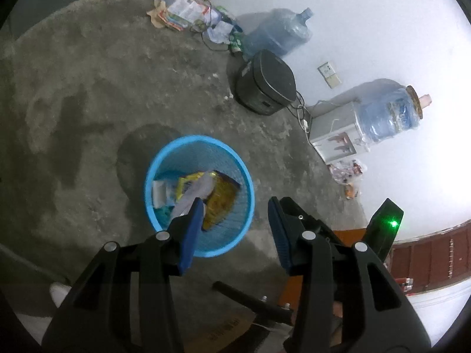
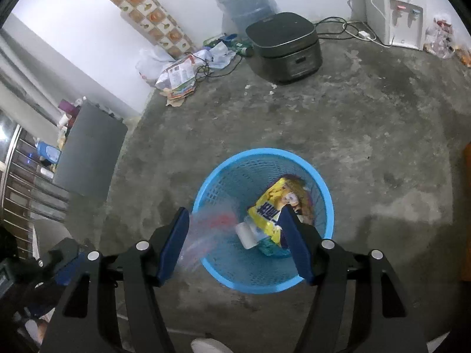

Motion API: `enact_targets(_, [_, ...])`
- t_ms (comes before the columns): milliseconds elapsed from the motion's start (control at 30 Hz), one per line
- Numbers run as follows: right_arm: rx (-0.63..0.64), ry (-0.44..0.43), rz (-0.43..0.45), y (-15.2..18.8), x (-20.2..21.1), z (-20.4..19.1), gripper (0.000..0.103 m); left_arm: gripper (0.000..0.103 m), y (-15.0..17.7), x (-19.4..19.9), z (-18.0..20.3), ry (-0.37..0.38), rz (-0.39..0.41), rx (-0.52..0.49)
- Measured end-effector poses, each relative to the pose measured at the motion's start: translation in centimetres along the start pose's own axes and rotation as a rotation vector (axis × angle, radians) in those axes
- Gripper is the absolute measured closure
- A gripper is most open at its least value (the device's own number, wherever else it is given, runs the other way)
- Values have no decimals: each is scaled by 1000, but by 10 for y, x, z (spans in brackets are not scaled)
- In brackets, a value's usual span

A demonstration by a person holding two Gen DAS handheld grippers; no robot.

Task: Collect trash
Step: 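Release the clear bag and carton into the blue basket with both grippers, then move both open grippers back toward the table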

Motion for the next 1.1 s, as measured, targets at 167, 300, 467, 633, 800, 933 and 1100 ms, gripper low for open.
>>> enact_targets(167, [55, -53, 23, -2, 19, -19, 40, 60, 2, 30, 10, -17, 51, -49])
enact_targets(300, [76, -94, 16, 1, 29, -31, 40, 59, 11, 69, 20, -47, 105, -111])
enact_targets(467, [152, -180, 10, 8, 46, -57, 37, 58, 32, 130, 19, -88, 189, -142])
enact_targets(633, [267, -282, 1, 25, 66, -94, 31, 58, 63, 210, 1, -187, 284, -180])
enact_targets(800, [425, -355, -68, 66, 78, -147, 31, 58, 101, 303, -37, -284, 432, -146])
enact_targets(933, [557, -431, -118, 105, 93, -196, 31, 58, 142, 379, -78, -395, 560, -80])
enact_targets(1100, [695, -538, -189, 157, 112, -266, 31, 58, 182, 438, -123, -473, 661, 20])
Point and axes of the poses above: each gripper's, at about its wrist camera, not at the fingertips, and x roughly against the way its jaws point, z to its right, y to its underside, the point moved 2 cm from there along -x, roughly the way its jaws point, and after that the axes turned 5 degrees about -x, right-handed, at the moved point
